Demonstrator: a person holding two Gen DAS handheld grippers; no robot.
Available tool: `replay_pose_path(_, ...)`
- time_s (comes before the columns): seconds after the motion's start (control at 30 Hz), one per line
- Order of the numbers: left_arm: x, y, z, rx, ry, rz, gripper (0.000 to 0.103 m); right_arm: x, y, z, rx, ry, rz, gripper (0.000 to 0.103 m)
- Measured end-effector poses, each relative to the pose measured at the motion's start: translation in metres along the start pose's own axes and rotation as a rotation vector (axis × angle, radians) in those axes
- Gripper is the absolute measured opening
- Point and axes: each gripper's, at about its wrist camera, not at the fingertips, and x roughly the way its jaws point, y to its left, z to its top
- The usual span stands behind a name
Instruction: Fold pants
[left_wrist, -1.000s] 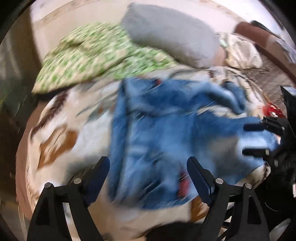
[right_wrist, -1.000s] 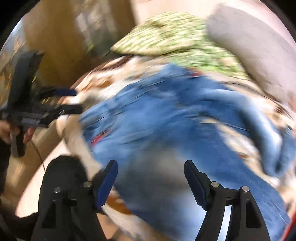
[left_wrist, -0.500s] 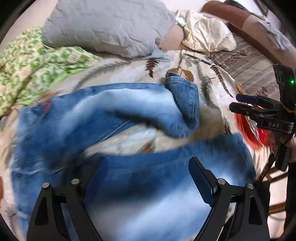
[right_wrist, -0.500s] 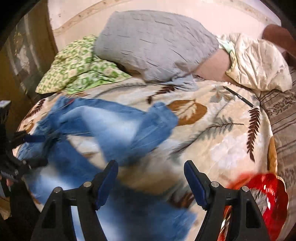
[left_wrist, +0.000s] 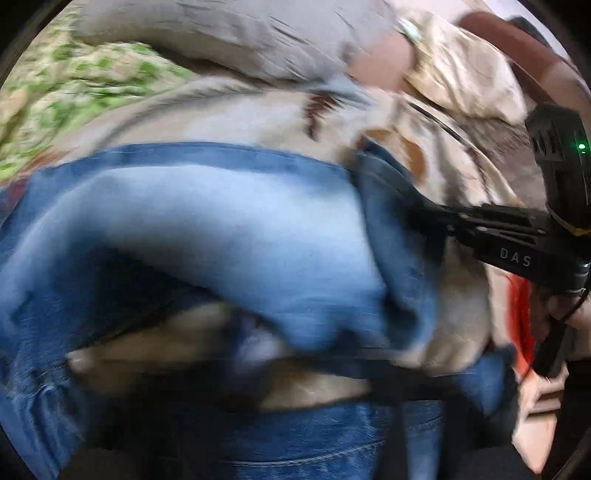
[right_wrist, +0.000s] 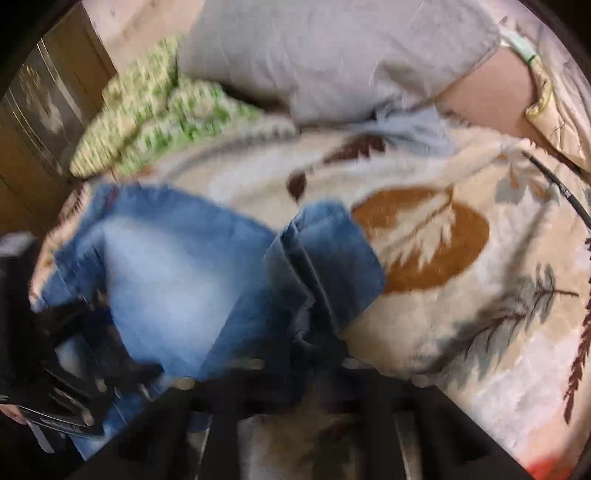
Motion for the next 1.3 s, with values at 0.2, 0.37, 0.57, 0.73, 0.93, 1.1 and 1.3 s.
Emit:
replay_pose_path(0.2,-0.030,-0.021,0.005,0.007,-0.115,-0.062,0.010,-0.084,-0.003,-0.025,-0.019,-0.126,-0.086,0.009)
replay_pose_path(0.37,-0.017,-0.048,0.015,0.020,-0.104,-0.088,0.016,-0.156,-0.019,-0.073,0.104,-0.173,-0.168,0.009)
replay_pose_path(0.57,0.018,-0.060,0.001,0.131,0.018,0.014,0.020,-0.119,-0.035,-0.106,0.248,-0.023,-0.197,0.010)
replay_pose_path(0.73,-0.050,-0.034,-0.008,0.107,-0.074,0.030,0.089,-0.148,-0.018,-0.094,0.254,-0.103,-0.224,0.024)
replay_pose_path(0.93,-0.129,0.068,-0.037,0.096,-0.120,0.223,0.089,-0.153,0.045,-0.064,0.115,-0.206,-0.167,0.086)
replay_pose_path(1.1,-0.175,0.172,-0.048,-0.002,-0.124,0.401,0.089,-0.113,0.107,-0.021,0.000,-0.196,-0.071,0.086)
replay_pose_path(1.3,-0.175,0.248,-0.023,-0.109,-0.158,0.444,0.089,-0.041,0.175,0.036,-0.054,-0.147,0.029,0.086)
